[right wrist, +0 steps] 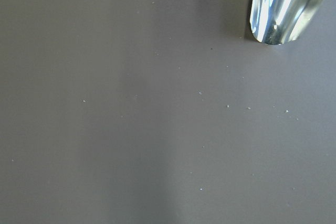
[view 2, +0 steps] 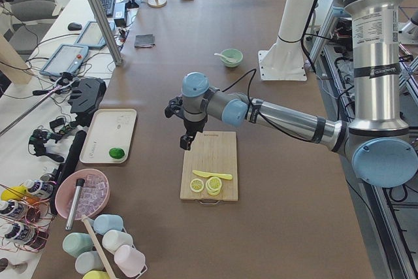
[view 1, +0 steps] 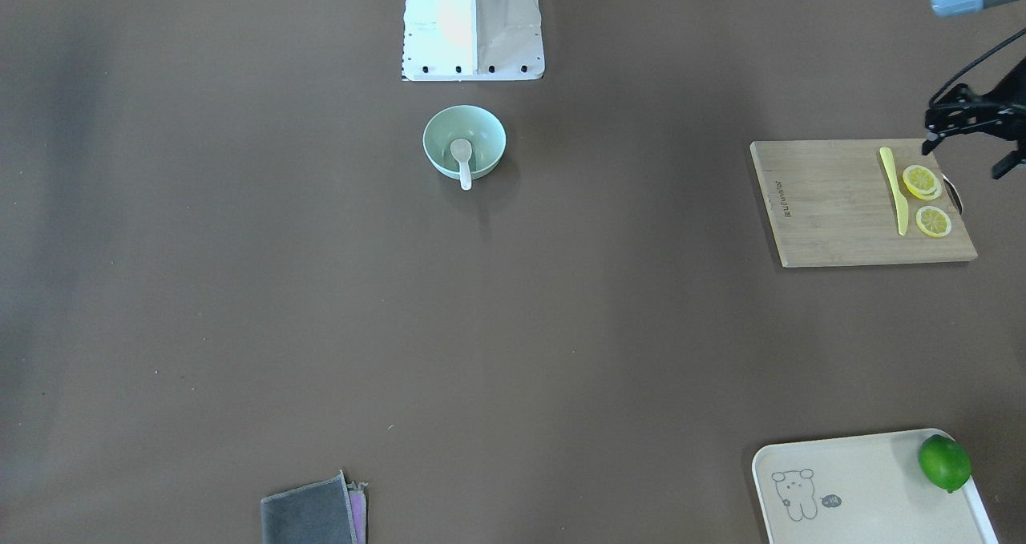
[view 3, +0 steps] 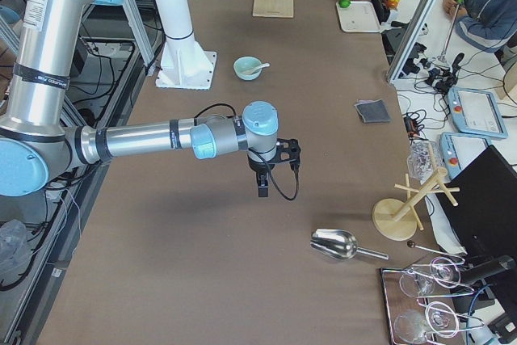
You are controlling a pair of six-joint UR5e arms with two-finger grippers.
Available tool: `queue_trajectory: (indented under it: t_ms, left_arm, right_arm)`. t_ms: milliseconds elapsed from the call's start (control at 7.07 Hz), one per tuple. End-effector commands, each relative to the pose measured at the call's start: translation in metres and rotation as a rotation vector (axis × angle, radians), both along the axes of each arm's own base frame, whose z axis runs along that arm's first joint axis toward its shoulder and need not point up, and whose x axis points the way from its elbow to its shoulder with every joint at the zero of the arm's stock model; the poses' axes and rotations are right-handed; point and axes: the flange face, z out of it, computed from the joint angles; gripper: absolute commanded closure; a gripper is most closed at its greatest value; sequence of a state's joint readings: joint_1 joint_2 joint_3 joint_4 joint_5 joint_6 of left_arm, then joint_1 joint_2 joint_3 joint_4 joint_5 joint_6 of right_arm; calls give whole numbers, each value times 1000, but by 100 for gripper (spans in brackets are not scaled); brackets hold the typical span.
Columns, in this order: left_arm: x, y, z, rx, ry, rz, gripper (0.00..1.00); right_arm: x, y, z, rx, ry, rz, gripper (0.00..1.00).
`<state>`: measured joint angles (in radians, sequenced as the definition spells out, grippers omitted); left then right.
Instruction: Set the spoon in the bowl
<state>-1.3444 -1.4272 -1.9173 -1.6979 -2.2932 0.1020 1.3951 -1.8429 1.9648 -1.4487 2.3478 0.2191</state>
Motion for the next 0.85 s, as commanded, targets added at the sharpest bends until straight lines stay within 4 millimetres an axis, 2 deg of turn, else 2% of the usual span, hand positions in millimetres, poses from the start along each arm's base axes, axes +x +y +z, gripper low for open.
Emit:
queue_trajectory:
  t_ms: [0, 141, 283, 424, 707]
  left_arm:
    - [-60, 22, 42, 0, -25, -3, 2]
    - [-63, 45, 54, -46, -25, -24, 2]
    - [-63, 44, 49, -41, -26, -34, 2]
    - [-63, 41, 48, -38, -23, -33, 2]
    - [-62, 33, 60, -58, -25, -32, 2]
  right_arm:
    - [26, 13, 12, 23, 0, 7, 0]
    - [34, 14, 12, 27, -2, 22, 0]
    - [39, 21, 12, 29, -3, 31, 0]
    - [36, 22, 8, 41, -6, 17, 0]
    - [37, 26, 12, 40, -9, 7, 0]
